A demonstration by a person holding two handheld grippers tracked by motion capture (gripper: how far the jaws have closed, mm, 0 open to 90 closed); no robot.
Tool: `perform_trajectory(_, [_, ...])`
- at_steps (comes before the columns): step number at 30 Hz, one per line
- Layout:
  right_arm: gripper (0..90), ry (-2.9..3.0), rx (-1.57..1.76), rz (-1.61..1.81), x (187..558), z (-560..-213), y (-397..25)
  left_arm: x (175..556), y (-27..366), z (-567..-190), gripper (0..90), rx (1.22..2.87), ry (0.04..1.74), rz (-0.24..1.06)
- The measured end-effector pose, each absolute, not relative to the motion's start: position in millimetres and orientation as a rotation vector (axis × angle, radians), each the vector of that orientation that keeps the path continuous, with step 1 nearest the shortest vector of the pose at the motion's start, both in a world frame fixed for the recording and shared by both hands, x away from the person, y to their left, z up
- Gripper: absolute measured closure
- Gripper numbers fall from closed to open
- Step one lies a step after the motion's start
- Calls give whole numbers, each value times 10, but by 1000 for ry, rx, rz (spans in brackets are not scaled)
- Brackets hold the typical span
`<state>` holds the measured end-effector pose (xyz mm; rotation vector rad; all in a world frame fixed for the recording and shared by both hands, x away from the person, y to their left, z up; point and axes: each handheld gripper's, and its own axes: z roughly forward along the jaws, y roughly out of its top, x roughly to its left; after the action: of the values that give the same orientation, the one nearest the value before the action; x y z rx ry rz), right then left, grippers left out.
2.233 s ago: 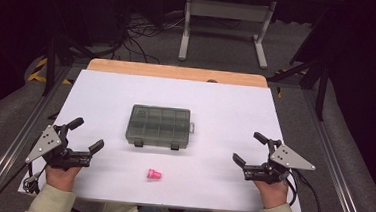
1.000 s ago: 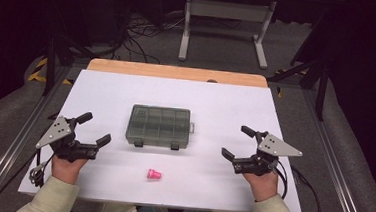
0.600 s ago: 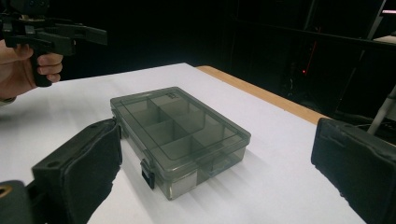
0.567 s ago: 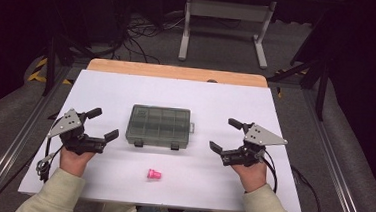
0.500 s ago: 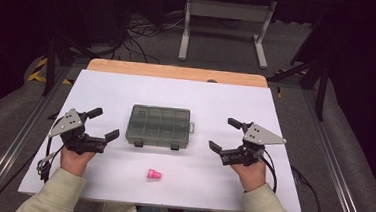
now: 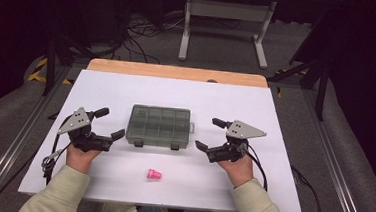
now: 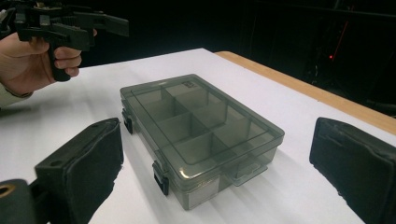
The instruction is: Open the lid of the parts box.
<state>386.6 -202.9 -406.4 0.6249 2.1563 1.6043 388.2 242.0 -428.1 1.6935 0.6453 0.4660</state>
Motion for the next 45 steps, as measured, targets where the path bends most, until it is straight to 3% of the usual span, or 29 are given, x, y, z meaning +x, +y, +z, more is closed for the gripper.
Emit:
perform_trajectory(9, [89,2229,632,1593,3911,-4189,-1960,3935,2376,-4393,19,1743,650,397])
perform_trajectory(14, [172,2292,641,1537,3933,-4238,-1947,3981,2386,-4465,24,1813,712,365])
perform_trajectory(23, [223,2376,680,1461,3988,-4367,-1880,4025,2377,-4529,103,1947,678,379])
perform_trajectory(40, [248,2477,706,1369,4055,-4521,-1807,4110,2355,-4659,165,2084,696,257])
perform_trajectory(45, [260,2486,706,1362,4061,-4539,-1788,4100,2344,-4654,226,2095,676,266])
